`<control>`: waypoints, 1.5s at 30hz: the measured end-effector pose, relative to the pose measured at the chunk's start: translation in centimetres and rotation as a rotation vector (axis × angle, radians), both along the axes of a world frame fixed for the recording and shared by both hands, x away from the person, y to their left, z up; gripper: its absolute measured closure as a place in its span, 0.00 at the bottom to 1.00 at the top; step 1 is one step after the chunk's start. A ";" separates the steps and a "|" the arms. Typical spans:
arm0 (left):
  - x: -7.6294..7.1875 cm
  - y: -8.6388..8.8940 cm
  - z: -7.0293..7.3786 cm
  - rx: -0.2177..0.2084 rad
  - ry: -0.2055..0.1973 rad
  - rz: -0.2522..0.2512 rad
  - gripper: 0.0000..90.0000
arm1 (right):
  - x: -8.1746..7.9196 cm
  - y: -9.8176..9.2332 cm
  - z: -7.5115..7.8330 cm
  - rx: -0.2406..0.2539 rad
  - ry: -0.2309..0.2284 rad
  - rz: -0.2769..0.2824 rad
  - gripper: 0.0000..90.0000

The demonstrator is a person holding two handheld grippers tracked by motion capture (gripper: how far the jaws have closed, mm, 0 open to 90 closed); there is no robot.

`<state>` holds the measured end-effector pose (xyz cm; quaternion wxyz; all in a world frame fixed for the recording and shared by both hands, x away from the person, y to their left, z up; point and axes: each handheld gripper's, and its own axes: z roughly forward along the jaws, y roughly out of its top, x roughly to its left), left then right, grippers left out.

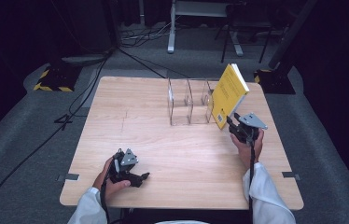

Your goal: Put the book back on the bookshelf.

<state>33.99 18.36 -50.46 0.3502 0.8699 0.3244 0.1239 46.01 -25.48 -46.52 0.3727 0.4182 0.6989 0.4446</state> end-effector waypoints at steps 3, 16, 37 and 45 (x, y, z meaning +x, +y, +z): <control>0.0 0.0 0.0 0.001 -0.001 0.000 0.17 | 0.0 -0.3 0.2 -0.031 -0.004 0.013 0.86; 0.1 0.0 0.0 0.003 0.001 0.000 0.16 | 1.0 -0.2 0.6 -0.046 -0.002 0.018 0.93; 0.1 0.0 0.0 0.003 0.001 0.001 0.16 | 0.1 -2.8 1.9 0.004 0.105 0.094 0.61; 0.1 0.0 0.0 0.003 0.001 0.000 0.16 | -1.4 -3.2 3.0 -0.075 0.175 0.235 0.42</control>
